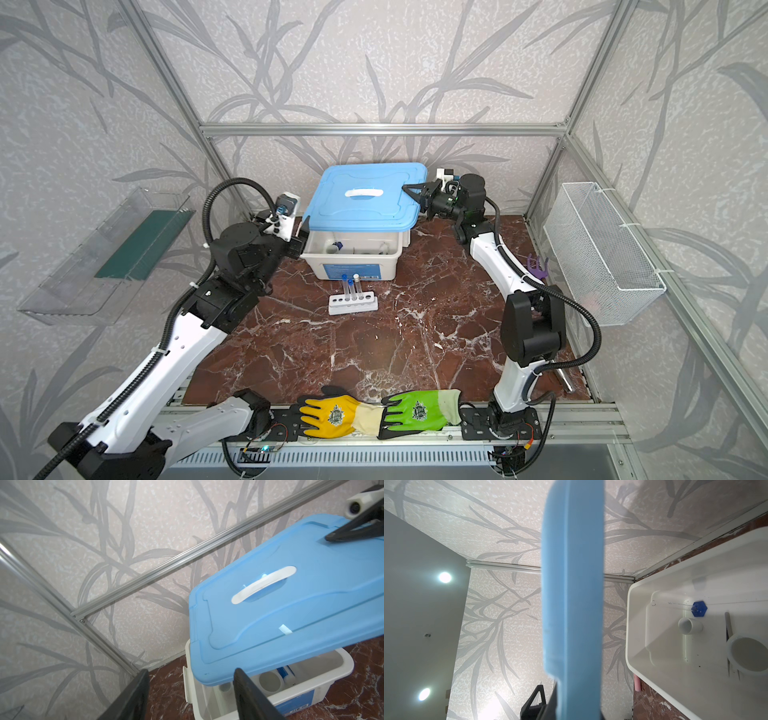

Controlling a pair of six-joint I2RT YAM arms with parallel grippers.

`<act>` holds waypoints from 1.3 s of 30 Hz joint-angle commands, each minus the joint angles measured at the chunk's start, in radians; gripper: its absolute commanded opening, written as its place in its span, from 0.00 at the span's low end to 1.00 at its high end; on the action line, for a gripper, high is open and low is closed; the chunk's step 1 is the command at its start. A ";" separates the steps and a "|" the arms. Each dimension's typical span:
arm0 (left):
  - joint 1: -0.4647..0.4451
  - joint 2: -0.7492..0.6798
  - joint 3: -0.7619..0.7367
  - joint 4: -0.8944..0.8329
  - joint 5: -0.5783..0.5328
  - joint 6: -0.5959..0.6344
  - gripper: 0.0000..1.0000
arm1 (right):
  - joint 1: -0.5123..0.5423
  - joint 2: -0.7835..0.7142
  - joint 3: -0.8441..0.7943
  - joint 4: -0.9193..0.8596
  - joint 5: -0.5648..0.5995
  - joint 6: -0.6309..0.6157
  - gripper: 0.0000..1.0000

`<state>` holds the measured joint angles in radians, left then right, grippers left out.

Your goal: Organize the chemistry lab equipment

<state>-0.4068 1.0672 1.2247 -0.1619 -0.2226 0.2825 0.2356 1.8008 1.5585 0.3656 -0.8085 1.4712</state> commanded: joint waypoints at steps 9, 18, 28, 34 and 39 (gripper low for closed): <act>0.275 0.044 -0.001 -0.055 0.249 -0.497 0.65 | 0.028 0.062 0.062 0.027 -0.037 -0.050 0.13; 0.357 0.076 -0.027 -0.043 0.296 -0.593 0.64 | 0.069 0.167 0.147 -0.002 -0.031 -0.068 0.13; 0.384 0.103 -0.013 -0.060 0.335 -0.570 0.64 | 0.085 0.282 0.235 -0.003 -0.026 -0.046 0.12; 0.393 0.109 -0.024 -0.050 0.341 -0.576 0.64 | 0.087 0.310 0.242 -0.003 -0.027 -0.046 0.12; 0.396 0.113 -0.027 -0.041 0.346 -0.579 0.63 | 0.084 0.307 0.217 -0.002 -0.024 -0.053 0.12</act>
<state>-0.0181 1.1770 1.1957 -0.2169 0.1116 -0.2741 0.3218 2.1181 1.7596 0.3096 -0.8276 1.4220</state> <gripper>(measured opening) 0.633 0.122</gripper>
